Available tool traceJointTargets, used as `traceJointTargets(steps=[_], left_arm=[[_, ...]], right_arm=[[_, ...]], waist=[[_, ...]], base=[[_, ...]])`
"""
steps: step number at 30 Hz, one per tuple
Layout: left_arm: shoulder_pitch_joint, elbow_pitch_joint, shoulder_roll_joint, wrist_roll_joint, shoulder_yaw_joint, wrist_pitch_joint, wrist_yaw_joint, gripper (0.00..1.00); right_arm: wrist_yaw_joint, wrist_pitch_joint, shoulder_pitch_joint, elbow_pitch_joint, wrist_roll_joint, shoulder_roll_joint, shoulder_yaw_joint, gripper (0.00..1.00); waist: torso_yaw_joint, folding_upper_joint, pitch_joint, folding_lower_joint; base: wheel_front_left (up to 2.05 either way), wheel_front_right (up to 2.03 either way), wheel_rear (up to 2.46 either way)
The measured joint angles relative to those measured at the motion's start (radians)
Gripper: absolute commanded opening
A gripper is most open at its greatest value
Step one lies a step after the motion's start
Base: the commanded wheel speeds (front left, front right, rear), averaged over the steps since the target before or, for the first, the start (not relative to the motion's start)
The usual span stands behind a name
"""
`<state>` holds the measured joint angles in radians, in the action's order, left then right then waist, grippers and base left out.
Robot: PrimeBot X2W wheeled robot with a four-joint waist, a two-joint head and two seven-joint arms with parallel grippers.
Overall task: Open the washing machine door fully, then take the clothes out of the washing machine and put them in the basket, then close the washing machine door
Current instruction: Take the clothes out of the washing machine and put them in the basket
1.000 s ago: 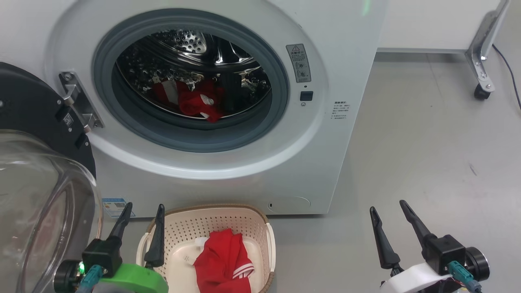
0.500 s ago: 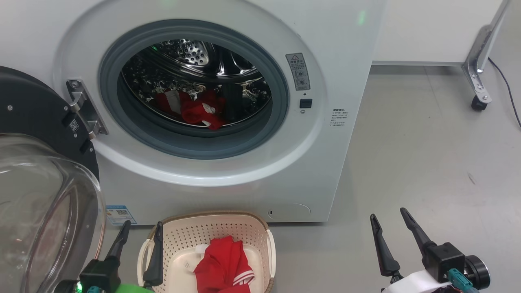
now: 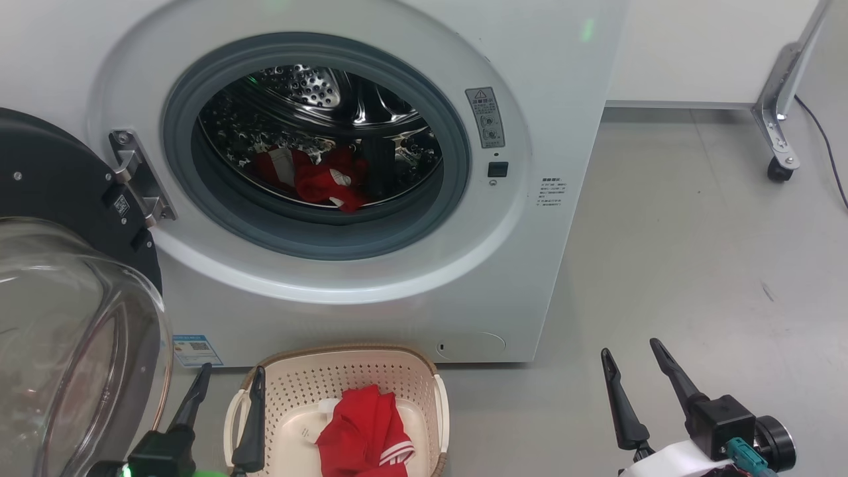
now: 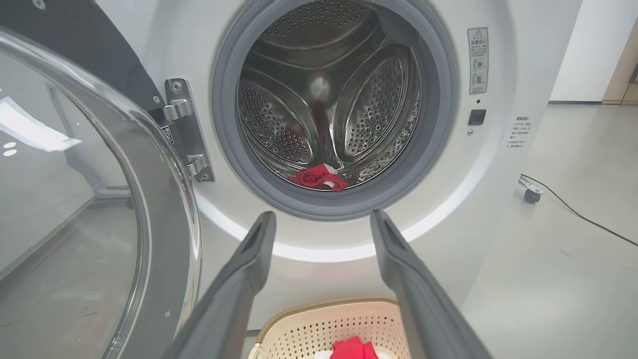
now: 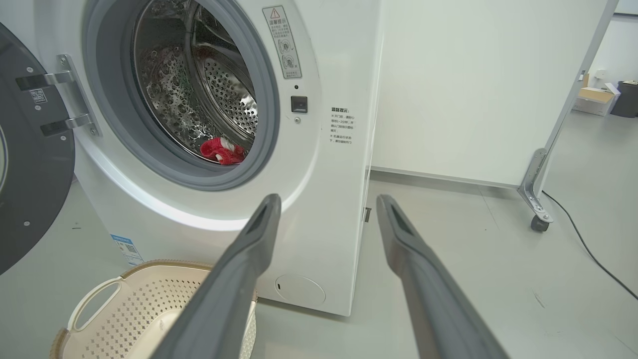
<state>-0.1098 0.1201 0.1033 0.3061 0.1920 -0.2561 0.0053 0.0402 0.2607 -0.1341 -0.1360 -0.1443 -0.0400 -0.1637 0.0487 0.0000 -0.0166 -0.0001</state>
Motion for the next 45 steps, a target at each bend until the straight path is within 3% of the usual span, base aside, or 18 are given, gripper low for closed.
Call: traceJointTargets(steps=[21, 35, 45], left_arm=[[0.032, -0.03, 0.001, -0.019, 0.042, 0.059, 0.001, 1.0], [0.315, 0.081, -0.01, 0.008, 0.069, 0.188, -0.061, 1.0], [0.552, 0.211, 0.009, 0.072, 0.042, 0.369, -0.09, 1.0]], right_arm=[[0.0, 0.0, 0.003, 0.038, -0.003, 0.0, -0.022, 1.0], [0.002, 0.0, 0.085, 0.092, -0.004, -0.001, -0.053, 1.0], [0.001, 0.0, 0.17, 0.118, -0.05, -0.002, -0.094, 1.0]], waist=[[-0.02, 0.0, 0.061, 0.0], [-0.065, 0.0, 0.224, 0.0], [-0.121, 0.0, 0.36, 0.0002]], base=[[0.0, 0.0, 0.0], [0.0, 0.0, 0.0], [0.0, 0.0, 0.0]])
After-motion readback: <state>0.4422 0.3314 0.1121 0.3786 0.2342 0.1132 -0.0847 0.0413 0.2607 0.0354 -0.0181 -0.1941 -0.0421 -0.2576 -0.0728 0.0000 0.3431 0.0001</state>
